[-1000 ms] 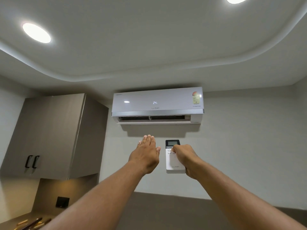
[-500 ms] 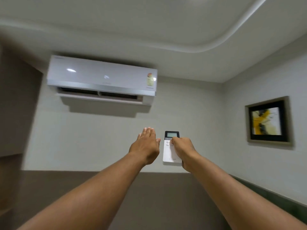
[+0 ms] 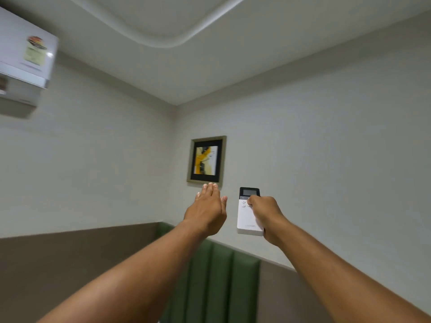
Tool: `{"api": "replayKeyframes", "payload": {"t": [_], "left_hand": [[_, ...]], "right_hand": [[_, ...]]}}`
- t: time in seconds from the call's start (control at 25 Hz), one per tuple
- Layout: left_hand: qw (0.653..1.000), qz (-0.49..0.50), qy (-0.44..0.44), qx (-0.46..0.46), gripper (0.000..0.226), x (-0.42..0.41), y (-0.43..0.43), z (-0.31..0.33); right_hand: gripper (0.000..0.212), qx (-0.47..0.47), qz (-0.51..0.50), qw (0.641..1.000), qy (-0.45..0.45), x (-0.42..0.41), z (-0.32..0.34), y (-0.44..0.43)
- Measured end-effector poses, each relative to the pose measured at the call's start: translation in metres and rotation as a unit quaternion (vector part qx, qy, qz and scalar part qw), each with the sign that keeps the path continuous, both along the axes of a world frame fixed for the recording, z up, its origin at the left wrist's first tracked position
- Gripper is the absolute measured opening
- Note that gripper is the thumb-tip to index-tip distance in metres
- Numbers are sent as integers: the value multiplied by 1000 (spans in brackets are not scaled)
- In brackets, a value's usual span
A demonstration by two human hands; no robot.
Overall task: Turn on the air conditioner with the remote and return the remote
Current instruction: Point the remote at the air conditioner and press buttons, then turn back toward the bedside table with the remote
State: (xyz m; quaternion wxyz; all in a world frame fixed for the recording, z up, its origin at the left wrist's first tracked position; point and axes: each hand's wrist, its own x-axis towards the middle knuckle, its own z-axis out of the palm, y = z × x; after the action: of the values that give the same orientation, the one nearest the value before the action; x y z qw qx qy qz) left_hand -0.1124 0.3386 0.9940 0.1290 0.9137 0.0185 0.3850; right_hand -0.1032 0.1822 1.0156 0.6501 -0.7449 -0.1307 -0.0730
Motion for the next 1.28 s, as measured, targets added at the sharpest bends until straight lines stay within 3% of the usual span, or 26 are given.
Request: {"api": "replayKeyframes", "payload": {"t": [0.48,0.76,1.0,1.08,1.2,1.28], "left_hand": [[970,-242,-17,32,60,94,-198,18],[950,-310,5,39,61,112,-249,-1],[947,-319,19,32,61,121,-261,-19],[945,-325,31,1,59,125,-261,-29],[923,-352,69,-141,46,126,-261,-55],[914,-355,100,-170,38,130,-262,-90]], "right_hand": [[15,20,-235,972,-6,18,6,-192],[13,17,-306,952,0,19,-9,-228],[15,13,-309,951,14,31,-32,-237],[16,24,-304,952,15,38,-43,-238],[15,39,-300,953,37,51,-80,-237],[14,47,-296,951,71,63,-122,-235]]}}
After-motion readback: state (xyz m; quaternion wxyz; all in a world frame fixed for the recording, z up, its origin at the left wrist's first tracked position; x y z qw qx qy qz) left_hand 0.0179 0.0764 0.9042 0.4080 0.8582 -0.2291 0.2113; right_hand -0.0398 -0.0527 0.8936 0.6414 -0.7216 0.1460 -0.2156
